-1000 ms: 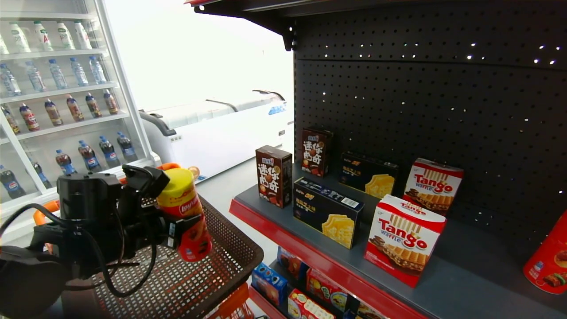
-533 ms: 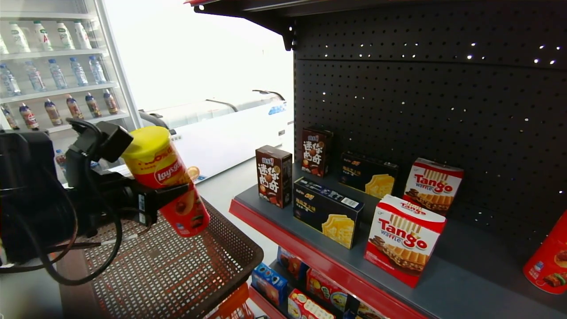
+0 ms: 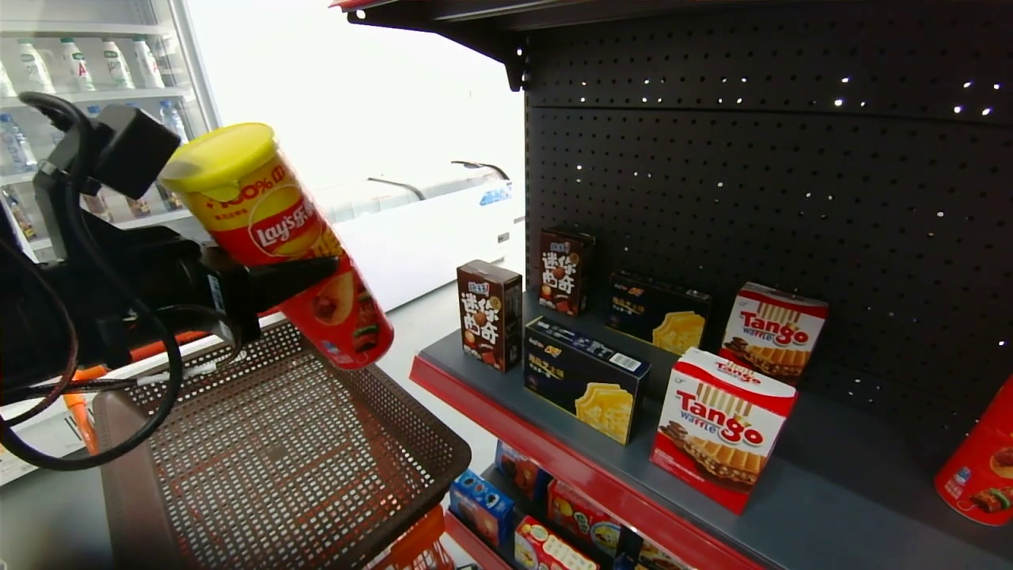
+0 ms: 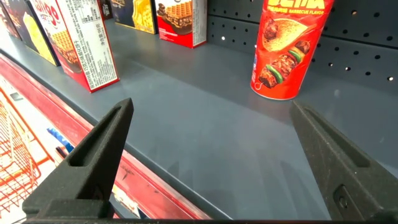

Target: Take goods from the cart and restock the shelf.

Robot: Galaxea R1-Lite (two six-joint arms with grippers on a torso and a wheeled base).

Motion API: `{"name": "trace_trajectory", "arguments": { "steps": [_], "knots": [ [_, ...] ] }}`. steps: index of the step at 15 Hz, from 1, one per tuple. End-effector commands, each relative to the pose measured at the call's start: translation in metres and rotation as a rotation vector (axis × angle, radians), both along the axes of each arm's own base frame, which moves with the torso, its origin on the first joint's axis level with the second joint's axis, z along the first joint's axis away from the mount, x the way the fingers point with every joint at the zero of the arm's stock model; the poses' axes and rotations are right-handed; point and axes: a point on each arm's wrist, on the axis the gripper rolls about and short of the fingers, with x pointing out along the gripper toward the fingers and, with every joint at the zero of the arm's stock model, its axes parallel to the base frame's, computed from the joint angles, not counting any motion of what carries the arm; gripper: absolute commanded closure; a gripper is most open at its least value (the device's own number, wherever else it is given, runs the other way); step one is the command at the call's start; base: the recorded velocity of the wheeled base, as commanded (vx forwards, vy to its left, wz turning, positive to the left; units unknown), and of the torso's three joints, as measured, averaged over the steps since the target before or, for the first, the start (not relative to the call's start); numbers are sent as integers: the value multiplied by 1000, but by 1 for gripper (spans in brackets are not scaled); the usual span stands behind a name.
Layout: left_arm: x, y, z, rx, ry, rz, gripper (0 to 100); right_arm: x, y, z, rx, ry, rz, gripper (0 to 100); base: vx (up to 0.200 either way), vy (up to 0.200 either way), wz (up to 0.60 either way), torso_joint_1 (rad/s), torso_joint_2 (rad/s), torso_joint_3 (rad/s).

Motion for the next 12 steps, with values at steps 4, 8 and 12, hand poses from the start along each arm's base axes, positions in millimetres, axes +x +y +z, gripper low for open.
{"name": "trace_trajectory", "arguments": {
  "steps": [4,8,12],
  "knots": [
    [-6,-20,5,25,98,-101,100,0,0,0,0,1,0,0,0,0,0,0,0,0],
    [-9,-23,4,19,122,-190,100,0,0,0,0,1,0,0,0,0,0,0,0,0],
    [-13,-30,-7,48,139,-298,100,0,0,0,0,1,0,0,0,0,0,0,0,0]
  ]
}}
